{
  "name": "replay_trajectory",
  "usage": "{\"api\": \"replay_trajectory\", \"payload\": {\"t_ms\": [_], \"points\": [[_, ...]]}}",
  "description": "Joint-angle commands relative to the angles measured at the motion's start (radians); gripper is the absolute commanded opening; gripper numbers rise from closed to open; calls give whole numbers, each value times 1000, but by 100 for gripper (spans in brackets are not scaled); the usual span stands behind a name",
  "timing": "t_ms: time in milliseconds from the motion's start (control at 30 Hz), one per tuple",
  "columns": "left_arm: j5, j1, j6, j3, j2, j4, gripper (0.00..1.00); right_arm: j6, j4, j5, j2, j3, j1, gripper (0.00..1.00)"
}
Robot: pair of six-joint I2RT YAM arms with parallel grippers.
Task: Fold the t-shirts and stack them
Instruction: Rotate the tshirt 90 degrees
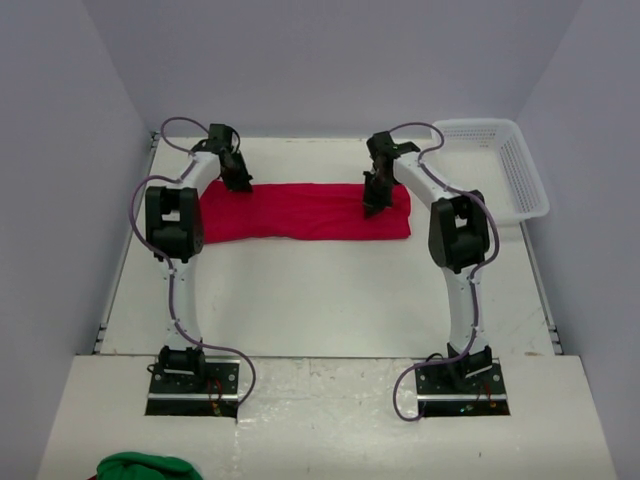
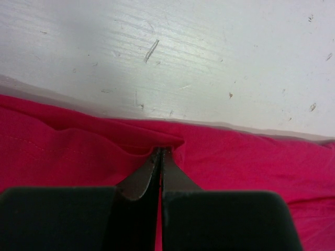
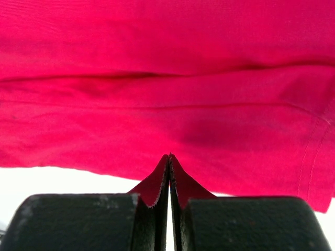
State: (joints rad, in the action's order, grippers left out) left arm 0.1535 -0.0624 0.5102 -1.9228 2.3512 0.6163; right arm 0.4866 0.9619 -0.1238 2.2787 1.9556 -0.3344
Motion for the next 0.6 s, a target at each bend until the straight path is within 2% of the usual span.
{"api": "replay_trajectory", "payload": {"t_ms": [0, 367, 567], "points": [[20, -14, -27, -13, 8, 13, 0, 6, -9, -17, 28, -3, -8, 0], [21, -16, -39, -18, 10, 20, 0, 17, -107, -7, -18, -178, -31, 0], [57, -17, -71, -128, 98, 95, 0, 35, -140, -8, -77, -292, -54, 0]]}}
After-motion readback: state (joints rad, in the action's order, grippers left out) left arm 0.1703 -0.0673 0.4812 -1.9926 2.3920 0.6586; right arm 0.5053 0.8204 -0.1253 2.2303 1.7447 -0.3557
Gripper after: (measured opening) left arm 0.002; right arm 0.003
